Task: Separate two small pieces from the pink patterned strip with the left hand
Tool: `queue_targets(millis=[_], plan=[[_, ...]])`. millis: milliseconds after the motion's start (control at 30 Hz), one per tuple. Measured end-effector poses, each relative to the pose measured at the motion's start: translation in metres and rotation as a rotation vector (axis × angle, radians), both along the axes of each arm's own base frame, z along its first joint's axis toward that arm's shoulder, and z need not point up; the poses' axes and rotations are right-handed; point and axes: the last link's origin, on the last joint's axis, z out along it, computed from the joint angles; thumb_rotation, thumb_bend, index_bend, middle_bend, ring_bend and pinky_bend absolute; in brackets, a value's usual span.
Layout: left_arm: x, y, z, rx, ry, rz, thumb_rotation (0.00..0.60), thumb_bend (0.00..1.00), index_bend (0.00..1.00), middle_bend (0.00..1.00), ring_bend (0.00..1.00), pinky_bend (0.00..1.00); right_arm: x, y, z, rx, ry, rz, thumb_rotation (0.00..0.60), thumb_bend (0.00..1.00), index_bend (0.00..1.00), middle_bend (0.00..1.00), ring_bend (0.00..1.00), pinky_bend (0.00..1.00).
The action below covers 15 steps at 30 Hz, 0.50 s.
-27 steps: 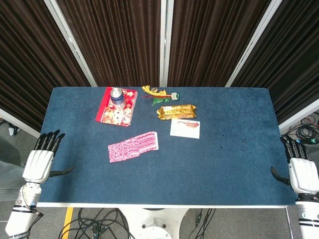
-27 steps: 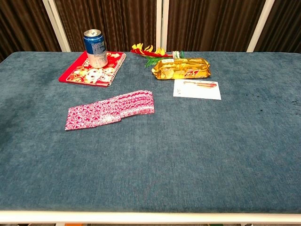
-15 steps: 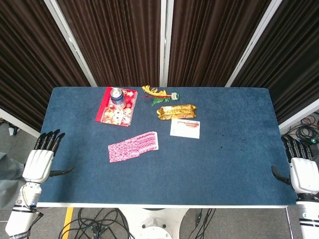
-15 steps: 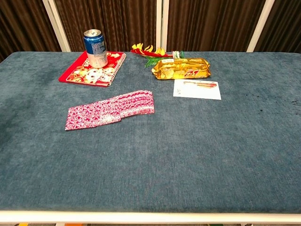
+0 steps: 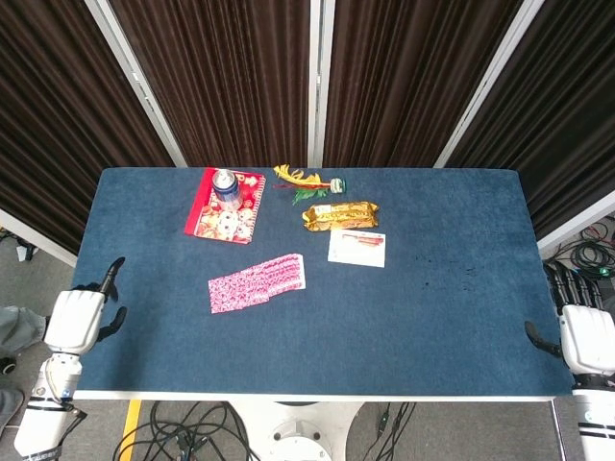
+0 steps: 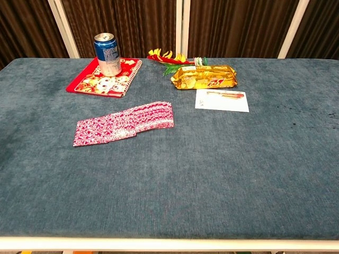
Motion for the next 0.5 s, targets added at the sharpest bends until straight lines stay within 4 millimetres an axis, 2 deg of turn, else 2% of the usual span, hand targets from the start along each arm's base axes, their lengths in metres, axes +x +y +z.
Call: queue_targets(millis=[233,500], plan=[[0.004,-0.006,-0.016,-0.103,0.013,0.014,0.6,0.58,0.05,0.89,0.89,0.87,-0.002,0.0,0.0,0.002,0.0,-0.003,0.6,0.21,0.0,0.0,0.0,0.0],[0.017,-0.007,-0.054,-0.252,0.021,-0.027,0.6,0.61,0.05,0.89,0.89,0.87,-0.003,-0.001,0.002,-0.003,0.002,-0.006,0.6,0.21,0.0,0.0,0.0,0.0]])
